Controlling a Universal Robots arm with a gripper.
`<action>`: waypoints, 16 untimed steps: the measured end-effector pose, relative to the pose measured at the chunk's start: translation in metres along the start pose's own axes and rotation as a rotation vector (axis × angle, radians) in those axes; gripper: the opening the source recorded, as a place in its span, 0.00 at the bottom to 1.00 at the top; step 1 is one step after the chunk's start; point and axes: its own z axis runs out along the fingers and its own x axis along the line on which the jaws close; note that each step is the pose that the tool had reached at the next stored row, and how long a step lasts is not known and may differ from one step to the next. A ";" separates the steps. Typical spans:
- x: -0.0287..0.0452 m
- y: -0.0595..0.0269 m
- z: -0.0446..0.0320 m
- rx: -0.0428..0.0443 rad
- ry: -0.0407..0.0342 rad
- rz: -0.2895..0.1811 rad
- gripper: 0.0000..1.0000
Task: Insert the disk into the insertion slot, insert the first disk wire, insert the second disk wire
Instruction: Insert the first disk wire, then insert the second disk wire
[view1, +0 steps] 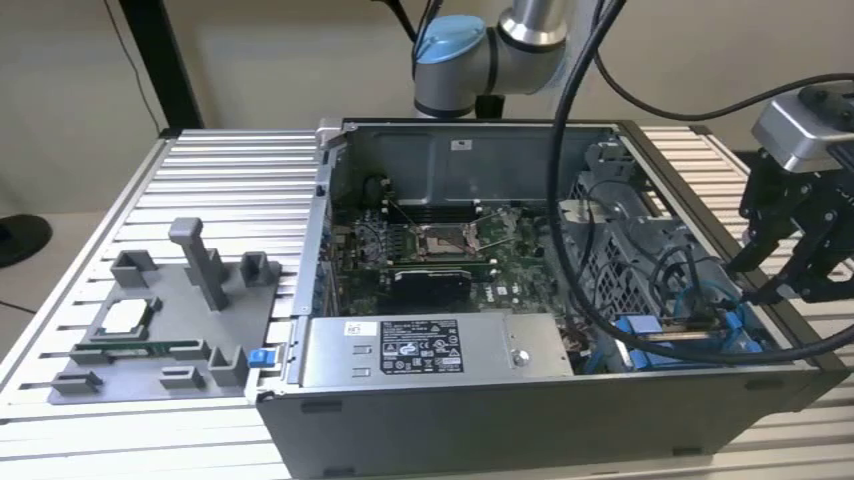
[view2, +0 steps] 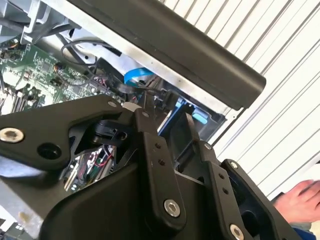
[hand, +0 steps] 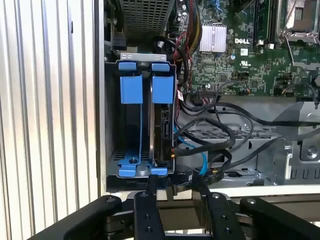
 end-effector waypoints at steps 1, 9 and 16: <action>0.0002 -0.0026 0.0001 -0.0049 -0.0001 0.000 1.00; 0.0024 -0.0099 0.0000 -0.0219 -0.0011 0.002 1.00; 0.0034 -0.0101 -0.0001 -0.0220 -0.0012 0.002 1.00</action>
